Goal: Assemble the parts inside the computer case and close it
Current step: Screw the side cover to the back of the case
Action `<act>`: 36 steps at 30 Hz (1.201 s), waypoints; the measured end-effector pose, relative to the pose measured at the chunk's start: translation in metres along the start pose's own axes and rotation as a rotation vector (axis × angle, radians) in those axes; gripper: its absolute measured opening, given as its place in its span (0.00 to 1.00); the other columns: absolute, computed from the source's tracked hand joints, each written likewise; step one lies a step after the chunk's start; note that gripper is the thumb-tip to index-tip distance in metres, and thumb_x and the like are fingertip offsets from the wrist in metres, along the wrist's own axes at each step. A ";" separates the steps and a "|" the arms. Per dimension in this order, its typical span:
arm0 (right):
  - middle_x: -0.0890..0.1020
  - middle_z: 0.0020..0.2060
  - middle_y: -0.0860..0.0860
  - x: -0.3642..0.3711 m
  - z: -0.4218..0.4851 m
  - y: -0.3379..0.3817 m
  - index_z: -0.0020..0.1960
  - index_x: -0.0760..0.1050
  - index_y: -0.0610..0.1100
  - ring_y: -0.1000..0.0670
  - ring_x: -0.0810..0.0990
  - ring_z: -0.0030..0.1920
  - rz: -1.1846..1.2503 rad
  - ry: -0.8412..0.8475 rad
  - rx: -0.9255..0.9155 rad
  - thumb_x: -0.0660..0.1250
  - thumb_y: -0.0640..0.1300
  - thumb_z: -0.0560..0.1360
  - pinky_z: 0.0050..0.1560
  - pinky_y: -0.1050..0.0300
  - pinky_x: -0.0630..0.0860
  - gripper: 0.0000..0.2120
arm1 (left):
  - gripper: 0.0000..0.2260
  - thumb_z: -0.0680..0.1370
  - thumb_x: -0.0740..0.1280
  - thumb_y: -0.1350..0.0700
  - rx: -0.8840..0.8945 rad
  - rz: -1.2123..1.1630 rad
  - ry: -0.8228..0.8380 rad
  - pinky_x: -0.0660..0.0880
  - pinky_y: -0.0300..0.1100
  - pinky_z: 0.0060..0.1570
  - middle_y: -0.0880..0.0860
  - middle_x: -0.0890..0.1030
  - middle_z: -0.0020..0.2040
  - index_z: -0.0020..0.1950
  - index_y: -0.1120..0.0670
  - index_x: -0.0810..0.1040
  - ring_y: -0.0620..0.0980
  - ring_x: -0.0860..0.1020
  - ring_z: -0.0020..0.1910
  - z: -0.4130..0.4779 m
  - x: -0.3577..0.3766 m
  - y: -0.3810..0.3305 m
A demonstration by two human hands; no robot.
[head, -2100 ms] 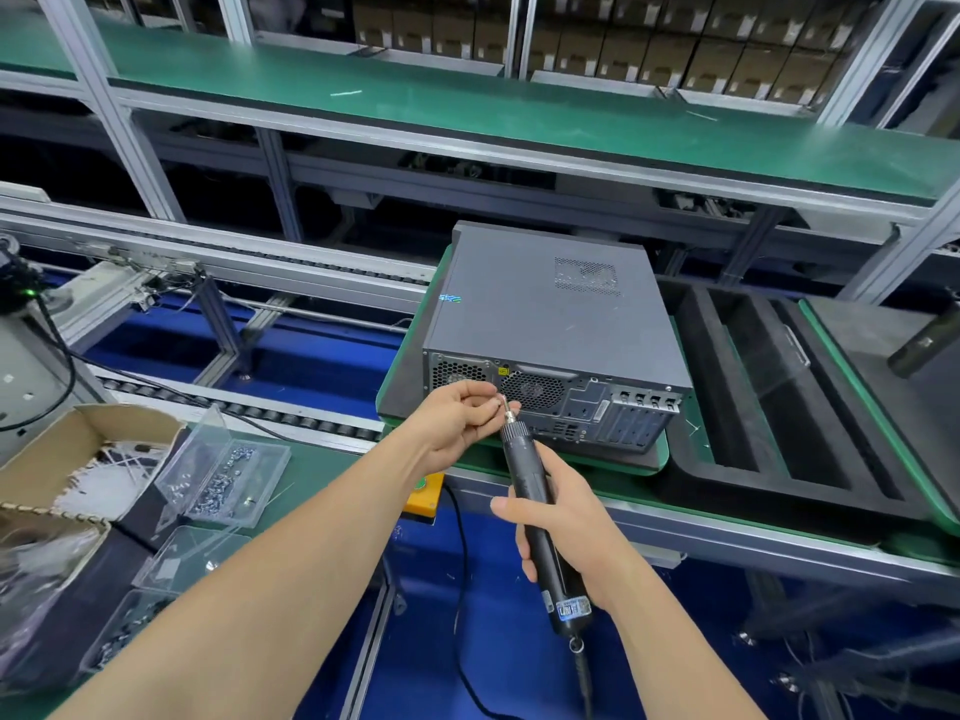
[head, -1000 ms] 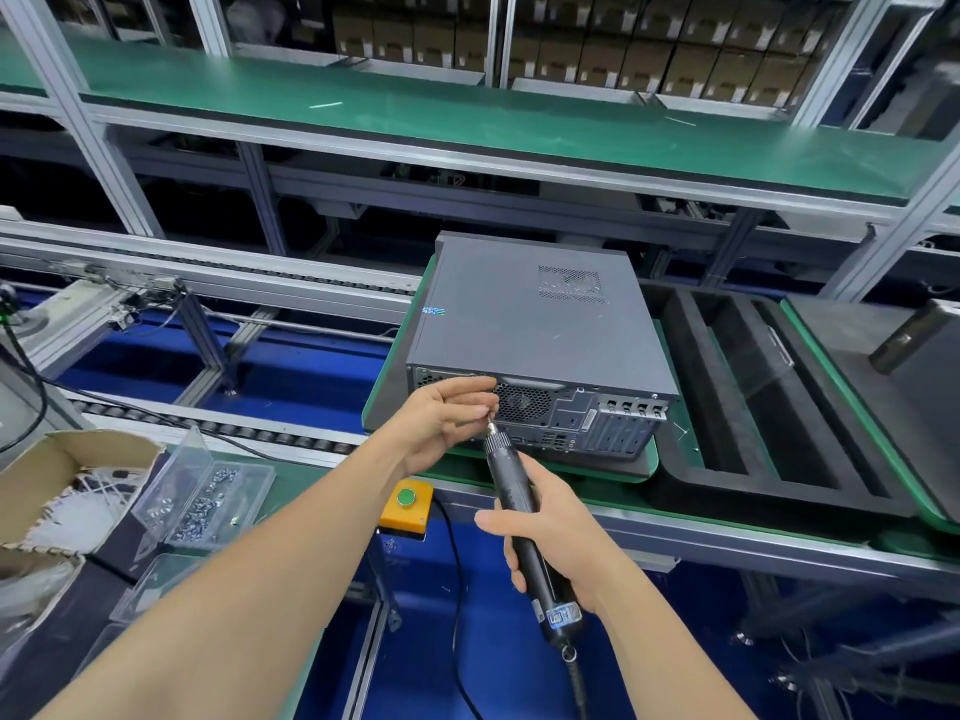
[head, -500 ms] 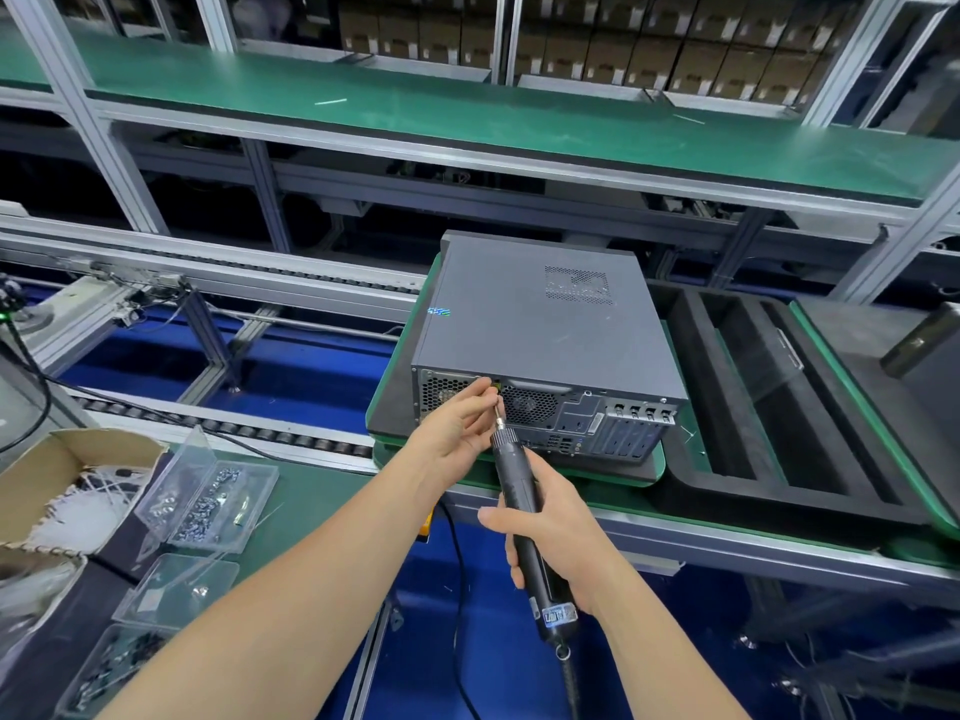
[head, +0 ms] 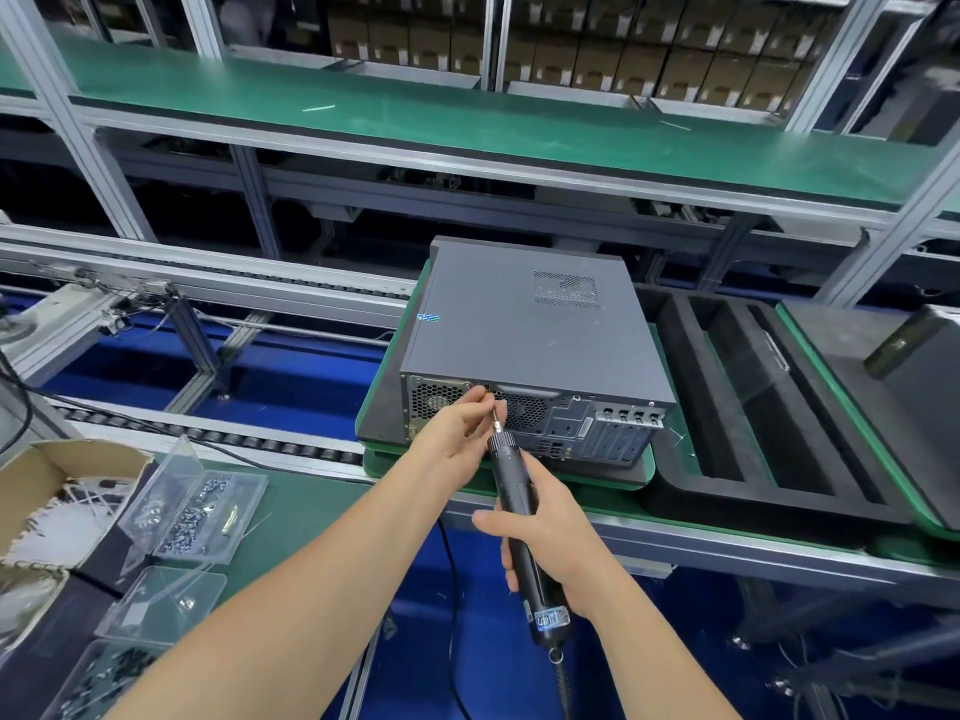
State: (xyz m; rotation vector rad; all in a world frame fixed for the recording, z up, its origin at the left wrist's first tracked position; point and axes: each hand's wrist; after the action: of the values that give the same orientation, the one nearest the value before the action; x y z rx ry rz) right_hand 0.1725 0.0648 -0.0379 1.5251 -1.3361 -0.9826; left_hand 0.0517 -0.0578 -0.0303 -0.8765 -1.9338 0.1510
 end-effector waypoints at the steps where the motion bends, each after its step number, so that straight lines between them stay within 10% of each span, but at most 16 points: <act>1: 0.81 0.43 0.46 -0.001 0.000 0.000 0.69 0.68 0.71 0.42 0.79 0.32 -0.003 0.001 0.000 0.83 0.49 0.67 0.34 0.44 0.82 0.39 | 0.11 0.78 0.67 0.72 -0.007 0.020 0.003 0.83 0.42 0.38 0.63 0.78 0.57 0.58 0.63 0.78 0.56 0.84 0.48 0.000 0.000 -0.001; 36: 0.81 0.50 0.45 0.021 0.014 0.014 0.74 0.64 0.67 0.46 0.83 0.31 -0.062 -0.020 0.018 0.82 0.48 0.66 0.32 0.49 0.82 0.45 | 0.06 0.77 0.67 0.71 0.006 -0.047 -0.029 0.84 0.45 0.41 0.62 0.84 0.43 0.53 0.66 0.78 0.56 0.86 0.39 0.001 0.000 -0.012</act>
State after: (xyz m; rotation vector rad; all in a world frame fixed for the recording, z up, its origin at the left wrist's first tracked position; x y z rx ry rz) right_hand 0.1576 0.0416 -0.0292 1.5820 -1.3217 -1.0295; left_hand 0.0442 -0.0663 -0.0254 -0.8276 -1.9784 0.1425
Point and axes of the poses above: each hand's wrist, its own z-axis towards the middle knuckle, its own x-axis out of the palm, y = z × x
